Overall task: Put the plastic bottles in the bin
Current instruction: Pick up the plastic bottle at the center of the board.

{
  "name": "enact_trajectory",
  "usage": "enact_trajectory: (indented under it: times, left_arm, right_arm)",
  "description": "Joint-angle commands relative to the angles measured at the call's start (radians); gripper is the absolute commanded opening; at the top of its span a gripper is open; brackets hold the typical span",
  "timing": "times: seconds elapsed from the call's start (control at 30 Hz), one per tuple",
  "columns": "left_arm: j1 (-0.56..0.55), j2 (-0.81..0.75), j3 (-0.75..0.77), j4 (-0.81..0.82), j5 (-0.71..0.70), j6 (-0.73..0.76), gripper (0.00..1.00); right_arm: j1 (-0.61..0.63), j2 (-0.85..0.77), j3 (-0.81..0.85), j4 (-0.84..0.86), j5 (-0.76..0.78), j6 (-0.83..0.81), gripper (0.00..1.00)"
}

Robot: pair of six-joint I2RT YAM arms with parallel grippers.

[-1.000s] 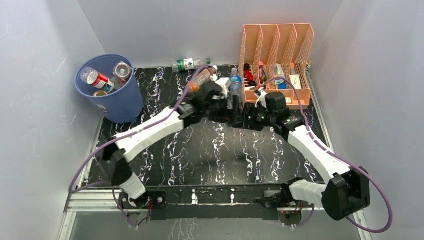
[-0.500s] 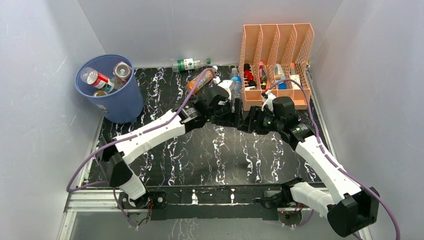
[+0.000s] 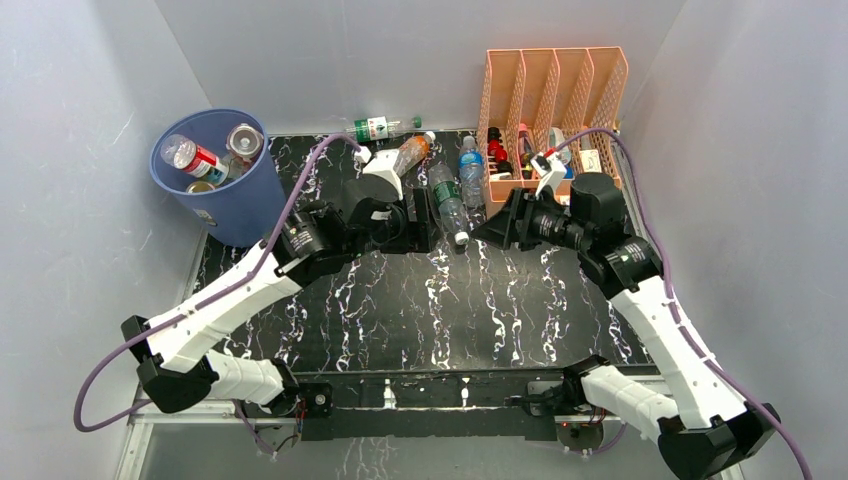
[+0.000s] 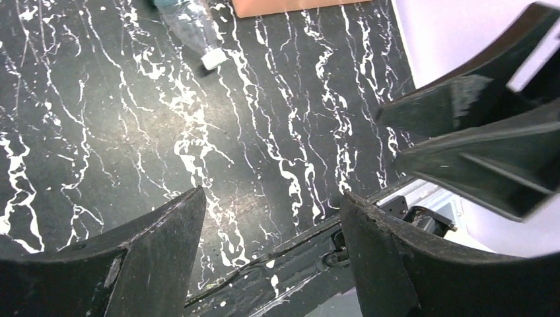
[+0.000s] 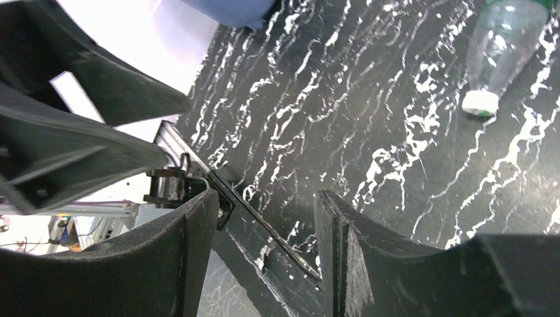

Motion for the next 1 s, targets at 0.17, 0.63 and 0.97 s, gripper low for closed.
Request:
enact_trajectory:
  times: [0.17,0.63,0.97]
  left_arm:
    - [-0.002,0.035,0.024,-0.082,-0.09,0.026,0.85]
    - [0.147,0.411,0.033,0.087,0.013,0.046,0.98]
    - [0.249,0.8,0.344,0.177,-0.046,0.064,0.98]
  right_arm:
    - [0.001,0.07,0.19,0.045,0.041,0.008,0.67]
    - [-0.005,0.07,0.086,-0.16,0.655,0.008,0.67]
    - [-0.074,0.095,-0.01,-0.09,0.754,0.008,0.67]
